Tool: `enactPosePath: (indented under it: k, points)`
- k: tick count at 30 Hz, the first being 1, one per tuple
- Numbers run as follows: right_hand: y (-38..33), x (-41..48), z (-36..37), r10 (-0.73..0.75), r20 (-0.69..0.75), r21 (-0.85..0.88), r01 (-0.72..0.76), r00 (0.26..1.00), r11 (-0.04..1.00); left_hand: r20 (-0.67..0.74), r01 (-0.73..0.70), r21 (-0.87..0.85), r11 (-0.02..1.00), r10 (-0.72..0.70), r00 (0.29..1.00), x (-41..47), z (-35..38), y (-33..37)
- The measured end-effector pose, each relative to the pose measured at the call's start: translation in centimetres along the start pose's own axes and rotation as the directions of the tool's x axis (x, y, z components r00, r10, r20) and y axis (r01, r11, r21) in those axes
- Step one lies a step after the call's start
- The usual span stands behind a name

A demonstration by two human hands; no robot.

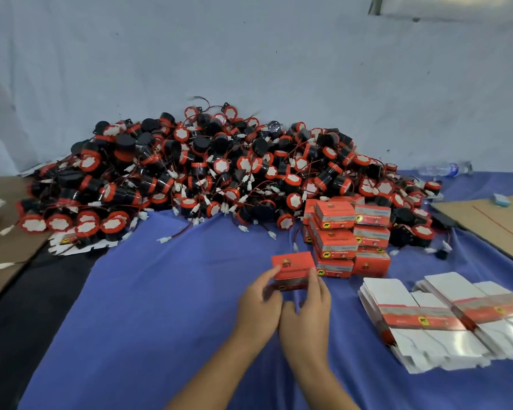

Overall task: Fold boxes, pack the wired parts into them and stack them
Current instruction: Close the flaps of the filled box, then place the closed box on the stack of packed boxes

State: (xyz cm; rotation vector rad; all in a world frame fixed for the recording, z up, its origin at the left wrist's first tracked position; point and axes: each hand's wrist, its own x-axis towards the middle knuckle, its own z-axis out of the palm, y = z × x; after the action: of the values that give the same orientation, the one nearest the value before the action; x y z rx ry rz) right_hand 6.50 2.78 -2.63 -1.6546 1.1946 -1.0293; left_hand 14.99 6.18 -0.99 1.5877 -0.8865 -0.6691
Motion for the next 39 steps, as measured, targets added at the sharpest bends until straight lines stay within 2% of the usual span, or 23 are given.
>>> enactPosePath:
  k: [3, 6, 10, 12, 14, 18, 19, 22, 23, 26, 28, 30, 32, 34, 37, 39]
  points:
    - [0.4, 3.7, 0.8, 0.124, 0.073, -0.004, -0.124, 0.990, 0.992, 0.123, 0.116, -0.112, 0.987, -0.102, 0.987, 4.2, 1.8, -0.2]
    - [1.1, 6.5, 2.3, 0.146, 0.149, 0.002, -0.148, 0.978, 0.989, 0.207, 0.198, -0.127, 0.972, -0.170, 0.964, 7.7, 2.4, -1.5]
    - [1.8, 10.2, 3.9, 0.195, 0.164, 0.032, -0.202, 0.967, 0.979, 0.273, 0.152, -0.029, 0.988, -0.139, 0.952, 12.0, 2.5, -3.1]
    - [2.0, 12.0, 4.5, 0.252, 0.204, 0.105, -0.277, 0.946, 0.955, 0.309, 0.115, 0.053, 0.992, -0.126, 0.943, 14.1, 2.7, -3.5]
    - [2.4, 13.6, 5.1, 0.257, 0.212, 0.113, -0.285, 0.943, 0.952, 0.329, 0.096, 0.160, 0.982, -0.145, 0.933, 15.9, 2.8, -3.8]
    - [2.5, 15.4, 6.1, 0.079, 0.183, -0.129, -0.056, 0.980, 0.990, 0.317, 0.062, 0.246, 0.967, -0.141, 0.938, 18.7, 2.7, -4.2]
    - [2.3, 15.6, 6.3, 0.050, 0.204, -0.106, -0.029, 0.978, 0.994, 0.309, 0.068, 0.258, 0.964, -0.149, 0.939, 19.2, 2.7, -4.2]
    - [1.5, 16.2, 6.4, 0.047, 0.224, 0.185, -0.090, 0.973, 0.979, 0.274, 0.052, 0.329, 0.943, -0.148, 0.950, 20.0, 2.2, -4.3]
    - [1.3, 16.4, 6.3, 0.060, 0.251, 0.221, -0.118, 0.966, 0.968, 0.261, 0.048, 0.330, 0.943, -0.140, 0.955, 20.0, 2.0, -4.2]
    - [0.2, 15.9, 6.3, 0.135, 0.282, 0.081, -0.163, 0.950, 0.983, 0.243, 0.069, 0.274, 0.959, -0.138, 0.960, 19.4, 1.6, -3.9]
    - [-0.1, 15.0, 5.6, 0.160, 0.274, 0.099, -0.193, 0.948, 0.976, 0.243, 0.052, 0.255, 0.966, -0.116, 0.963, 18.3, 1.4, -3.3]
    - [-0.4, 13.6, 4.4, 0.166, 0.280, 0.135, -0.210, 0.945, 0.968, 0.184, -0.025, 0.303, 0.953, -0.033, 0.982, 16.5, 1.5, -2.1]
    - [-0.9, 11.7, 2.4, 0.148, 0.184, 0.098, -0.168, 0.972, 0.981, 0.055, -0.103, 0.285, 0.953, 0.091, 0.994, 13.7, 2.2, -0.8]
    - [-1.1, 9.2, -0.4, 0.073, 0.083, 0.063, -0.078, 0.994, 0.995, -0.050, -0.142, 0.184, 0.973, 0.154, 0.987, 9.8, 3.7, 0.9]
    - [-2.1, 5.9, -5.9, -0.027, -0.063, 0.013, 0.028, 0.998, 1.000, -0.018, -0.225, 0.024, 0.974, 0.226, 0.974, 4.3, 6.8, 4.1]
    - [-2.2, 4.6, -9.8, -0.079, -0.119, -0.111, 0.066, 0.990, 0.992, 0.011, -0.284, 0.011, 0.959, 0.284, 0.959, 2.0, 9.2, 6.0]
